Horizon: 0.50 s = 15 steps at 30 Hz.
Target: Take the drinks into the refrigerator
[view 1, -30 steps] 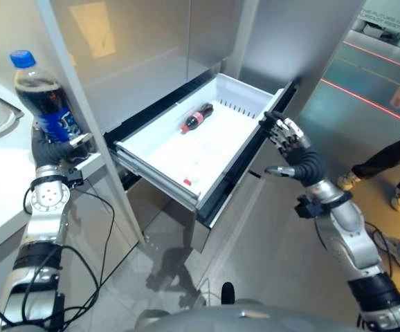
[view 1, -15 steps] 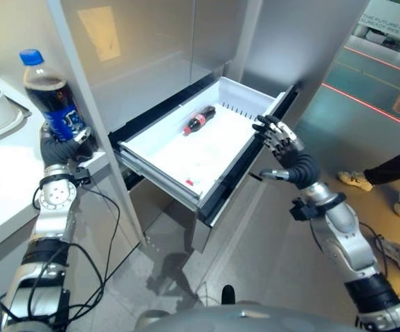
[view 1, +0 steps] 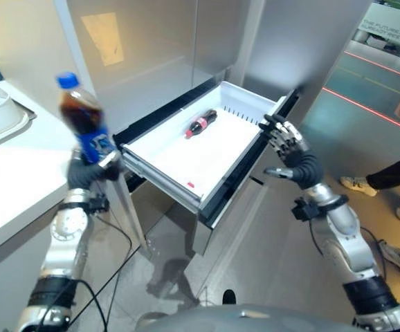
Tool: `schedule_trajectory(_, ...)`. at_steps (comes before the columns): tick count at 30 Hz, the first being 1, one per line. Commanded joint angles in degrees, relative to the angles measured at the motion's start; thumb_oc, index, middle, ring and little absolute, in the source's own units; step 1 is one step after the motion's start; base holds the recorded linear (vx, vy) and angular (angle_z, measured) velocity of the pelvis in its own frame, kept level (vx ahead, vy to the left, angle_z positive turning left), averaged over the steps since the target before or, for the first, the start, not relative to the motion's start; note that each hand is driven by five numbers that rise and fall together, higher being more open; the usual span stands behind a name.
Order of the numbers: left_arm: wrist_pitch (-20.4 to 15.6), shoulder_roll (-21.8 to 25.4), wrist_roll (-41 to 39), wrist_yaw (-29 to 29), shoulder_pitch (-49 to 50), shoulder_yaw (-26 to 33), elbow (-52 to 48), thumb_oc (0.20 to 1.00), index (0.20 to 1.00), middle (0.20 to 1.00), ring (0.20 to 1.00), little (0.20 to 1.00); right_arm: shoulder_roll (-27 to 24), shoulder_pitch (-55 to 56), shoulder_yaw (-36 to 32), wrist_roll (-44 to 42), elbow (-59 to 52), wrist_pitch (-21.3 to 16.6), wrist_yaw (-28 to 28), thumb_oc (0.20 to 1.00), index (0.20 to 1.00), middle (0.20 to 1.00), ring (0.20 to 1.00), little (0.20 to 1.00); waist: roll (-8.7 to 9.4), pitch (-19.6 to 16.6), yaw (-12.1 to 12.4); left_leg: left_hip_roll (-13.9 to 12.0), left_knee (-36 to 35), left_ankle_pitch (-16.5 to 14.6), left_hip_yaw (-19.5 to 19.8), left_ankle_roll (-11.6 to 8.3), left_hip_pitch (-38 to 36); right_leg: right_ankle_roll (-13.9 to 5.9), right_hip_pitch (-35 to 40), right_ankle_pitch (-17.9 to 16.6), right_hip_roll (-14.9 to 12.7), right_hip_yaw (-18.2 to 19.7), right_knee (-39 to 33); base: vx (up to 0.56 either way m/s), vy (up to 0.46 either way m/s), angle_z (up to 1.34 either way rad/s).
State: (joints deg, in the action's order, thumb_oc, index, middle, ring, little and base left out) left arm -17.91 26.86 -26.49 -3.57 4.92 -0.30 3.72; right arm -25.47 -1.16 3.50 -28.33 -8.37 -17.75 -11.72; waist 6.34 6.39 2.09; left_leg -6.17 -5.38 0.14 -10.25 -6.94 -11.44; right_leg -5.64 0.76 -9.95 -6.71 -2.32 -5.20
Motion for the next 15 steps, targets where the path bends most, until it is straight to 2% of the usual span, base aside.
schedule_trajectory(1, -5.48, 0.62, -7.06, -6.42, -7.04, 2.16, -12.07, 0.2, 0.2, 0.2, 0.2, 0.2, -1.93, -6.23, -3.56, -1.89, 1.05, -3.35, 1.81, 1.0, 1.0, 1.0, 1.0, 1.0, -3.25, 3.17, 0.23, 3.95, 0.38, -3.63, 6.42, 5.83, 1.09, 0.33, 4.28, 7.63, 2.01, -4.64, 6.31, -0.01, -0.007, 0.06)
schedule_trajectory(2, -4.74, 0.44, -9.95, -8.76, -5.17, 1.43, -14.8, 0.2, 0.2, 0.2, 0.2, 0.2, -2.11, -7.19, -3.4, -2.84, 2.89, -2.89, 1.96, 1.0, 1.0, 1.0, 1.0, 1.0, -3.14, 3.23, 0.75, 4.05, 0.38, -3.63, 6.64, 5.92, 1.22, 0.34, 4.34, 7.52, 1.89, -4.9, 6.23, 0.0, -0.006, 0.08)
schedule_trajectory(7, -2.94, 2.2, -14.12, -14.17, -2.51, -0.84, -22.11, 0.2, 0.2, 0.2, 0.2, 0.2, -2.94, -9.55, -1.49, -6.5, 6.52, -1.89, 0.51, 1.0, 1.0, 1.0, 1.0, 1.0, -2.88, 3.24, 1.6, 4.15, 0.38, -3.64, 6.97, 6.0, 1.5, 0.34, 4.36, 7.51, 1.66, -5.33, 6.23, -0.01, -0.01, 0.08)
schedule_trajectory(9, -1.94, 4.62, -14.91, -16.59, -2.54, -4.14, -24.57, 0.2, 0.2, 0.2, 0.2, 0.2, -4.05, -11.48, 2.61, -11.72, 7.75, 0.11, -2.61, 1.0, 1.0, 1.0, 1.0, 1.0, -2.73, 3.4, 2.02, 4.17, 0.38, -3.52, 6.97, 5.99, 1.58, 0.32, 4.32, 7.5, 1.61, -5.38, 6.39, -0.02, -0.011, 0.09)
schedule_trajectory(12, -1.35, 7.28, -14.86, -18.35, -4.0, -7.19, -25.81, 0.2, 0.2, 0.2, 0.2, 0.2, -6.21, -14.12, 6.62, -14.35, 8.86, 1.59, -5.17, 1.0, 1.0, 1.0, 1.0, 1.0, -2.67, 3.44, 2.14, 4.19, 0.38, -3.45, 6.94, 5.93, 1.56, 0.3, 4.29, 7.51, 1.64, -5.27, 6.47, 0.0, -0.003, 0.02)
schedule_trajectory(15, -0.74, 11.99, -14.66, -20.75, -8.69, -14.59, -27.12, 0.2, 0.2, 0.2, 0.2, 0.2, -8.81, -20.69, 15.34, -21.19, 9.68, 4.93, -10.01, 1.0, 1.0, 1.0, 1.0, 1.0, -2.67, 3.42, 2.18, 4.04, 0.38, -3.18, 6.78, 5.75, 1.51, 0.27, 4.13, 7.53, 1.63, -5.19, 6.7, 0.0, 0.0, 0.0)
